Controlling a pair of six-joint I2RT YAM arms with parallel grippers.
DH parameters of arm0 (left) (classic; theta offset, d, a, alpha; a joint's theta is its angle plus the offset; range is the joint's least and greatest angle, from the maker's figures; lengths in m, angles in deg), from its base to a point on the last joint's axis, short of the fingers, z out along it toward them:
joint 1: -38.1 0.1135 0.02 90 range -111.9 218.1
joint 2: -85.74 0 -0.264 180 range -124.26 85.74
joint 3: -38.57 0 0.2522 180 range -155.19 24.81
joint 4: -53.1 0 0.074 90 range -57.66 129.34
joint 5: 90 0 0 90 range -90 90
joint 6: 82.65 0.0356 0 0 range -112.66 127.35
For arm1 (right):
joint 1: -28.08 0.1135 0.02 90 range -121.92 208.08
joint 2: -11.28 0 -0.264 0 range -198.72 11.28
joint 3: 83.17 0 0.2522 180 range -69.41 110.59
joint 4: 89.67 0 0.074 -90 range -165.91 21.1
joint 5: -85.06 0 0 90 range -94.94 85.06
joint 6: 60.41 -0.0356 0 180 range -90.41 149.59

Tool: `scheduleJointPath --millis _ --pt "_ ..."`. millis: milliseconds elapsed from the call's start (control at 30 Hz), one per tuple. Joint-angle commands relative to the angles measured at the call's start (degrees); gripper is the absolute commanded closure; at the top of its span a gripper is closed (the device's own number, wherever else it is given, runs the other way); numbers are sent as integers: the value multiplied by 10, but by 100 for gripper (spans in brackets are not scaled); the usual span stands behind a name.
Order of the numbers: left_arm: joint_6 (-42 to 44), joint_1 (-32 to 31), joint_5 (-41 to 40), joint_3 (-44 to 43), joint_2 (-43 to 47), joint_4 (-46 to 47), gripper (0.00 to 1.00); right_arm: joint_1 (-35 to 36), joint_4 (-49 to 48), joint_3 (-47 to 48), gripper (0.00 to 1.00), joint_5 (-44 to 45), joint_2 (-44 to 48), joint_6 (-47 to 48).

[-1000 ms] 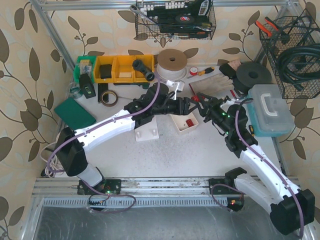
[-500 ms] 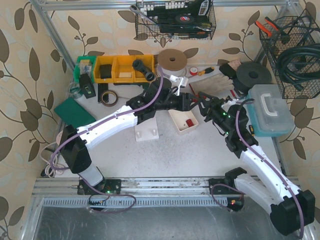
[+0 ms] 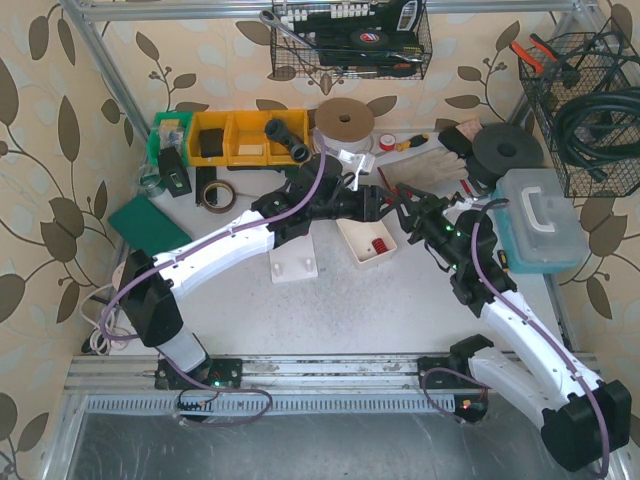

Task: Install the large spring

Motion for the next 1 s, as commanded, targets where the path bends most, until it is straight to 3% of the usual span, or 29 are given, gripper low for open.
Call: scheduleJointPath --millis 0,367,633,967 --pt "4 1 7 -9 3 18 48 12 -52 -1 100 -5 8 -21" --pt "-6 8 8 -10 -1 36 60 24 -59 -4 100 -1 1 -30" --pt "-5 17 5 -2 8 33 62 25 -57 -14 100 4 5 -27" --pt "-5 23 3 0 12 31 56 25 -56 -20 100 5 8 -27"
